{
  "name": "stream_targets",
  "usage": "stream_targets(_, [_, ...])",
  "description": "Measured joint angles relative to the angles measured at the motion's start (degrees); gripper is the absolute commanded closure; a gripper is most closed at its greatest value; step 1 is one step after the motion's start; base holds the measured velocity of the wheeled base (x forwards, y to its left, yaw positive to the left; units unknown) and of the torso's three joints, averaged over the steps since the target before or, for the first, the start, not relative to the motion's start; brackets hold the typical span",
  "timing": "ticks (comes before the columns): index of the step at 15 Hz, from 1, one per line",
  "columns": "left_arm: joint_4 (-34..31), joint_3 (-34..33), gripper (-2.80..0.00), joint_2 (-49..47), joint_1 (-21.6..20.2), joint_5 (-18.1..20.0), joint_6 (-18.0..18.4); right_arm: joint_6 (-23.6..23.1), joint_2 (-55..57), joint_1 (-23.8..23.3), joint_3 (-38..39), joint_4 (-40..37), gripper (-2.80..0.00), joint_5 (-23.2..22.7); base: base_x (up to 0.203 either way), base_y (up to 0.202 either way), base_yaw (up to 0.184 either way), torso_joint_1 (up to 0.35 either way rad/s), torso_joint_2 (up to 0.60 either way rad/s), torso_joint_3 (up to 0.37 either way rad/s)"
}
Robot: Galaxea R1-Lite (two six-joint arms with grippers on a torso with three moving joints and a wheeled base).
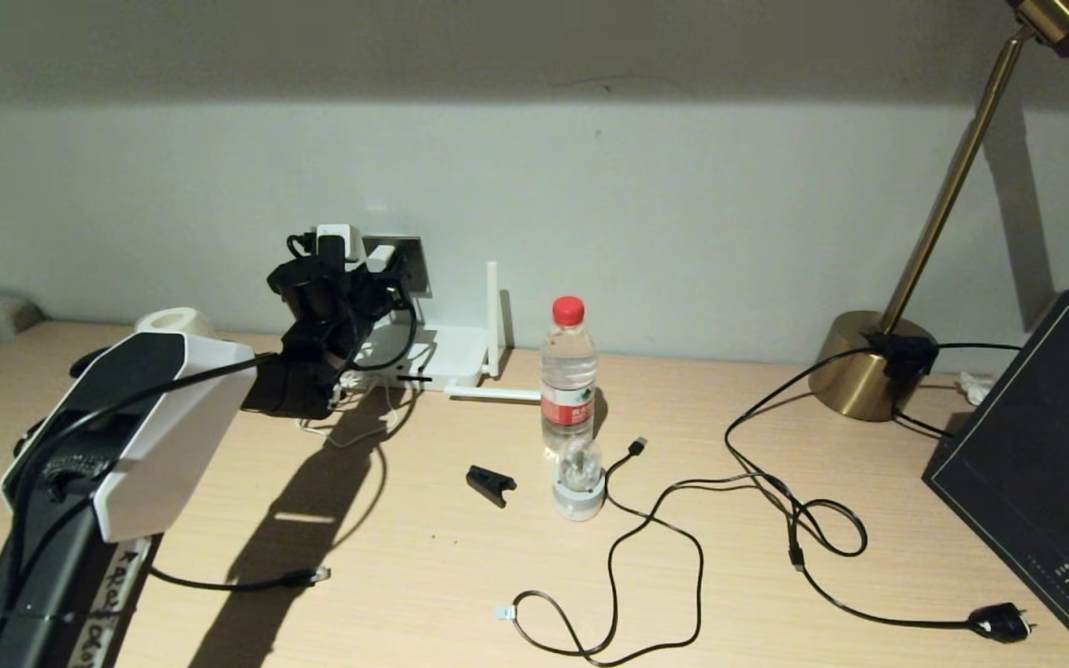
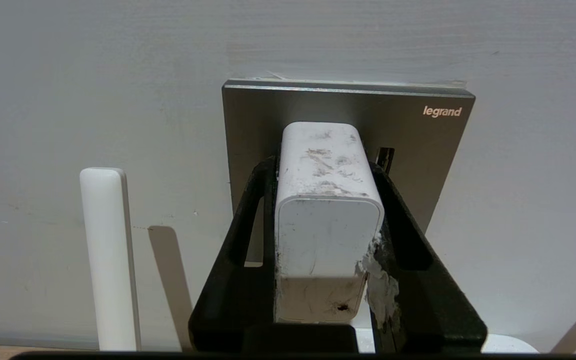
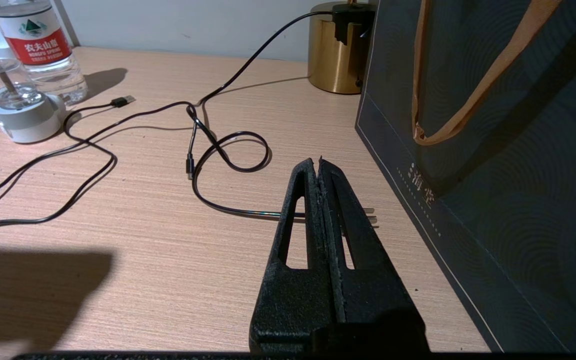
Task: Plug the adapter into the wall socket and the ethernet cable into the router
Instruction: Plug plug into socket
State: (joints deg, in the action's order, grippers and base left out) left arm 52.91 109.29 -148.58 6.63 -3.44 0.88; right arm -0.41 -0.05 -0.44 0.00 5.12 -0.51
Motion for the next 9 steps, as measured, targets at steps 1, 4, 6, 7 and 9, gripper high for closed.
stream_targets(1, [0.15,0.02,0.00,-0.08,0.00,0.00,0.00,0.01,0.00,0.00,0.00,0.05,0.00,0.00,0.000,0.000,0.000,0.000,0.00,0.000])
stream_targets(4, [0.26,0.05,0.00,-0.21,-0.02,0.05,0.00,0.00,0.00,0.00,0.00,0.02,0.00,0.00,0.000,0.000,0.000,0.000,0.00,0.000])
stream_targets(6, [0.27,0.05,0.00,-0.21,0.00,0.05,0.00,-0.03,0.00,0.00,0.00,0.02,0.00,0.00,0.000,0.000,0.000,0.000,0.00,0.000])
stream_targets(7, [0.29,0.05,0.00,-0.21,0.00,0.06,0.00,0.00,0.00,0.00,0.00,0.02,0.00,0.00,0.000,0.000,0.000,0.000,0.00,0.000])
stream_targets(9, [0.29,0.05,0.00,-0.18,-0.02,0.06,0.00,0.00,0.00,0.00,0.00,0.00,0.00,0.02,0.000,0.000,0.000,0.000,0.00,0.000])
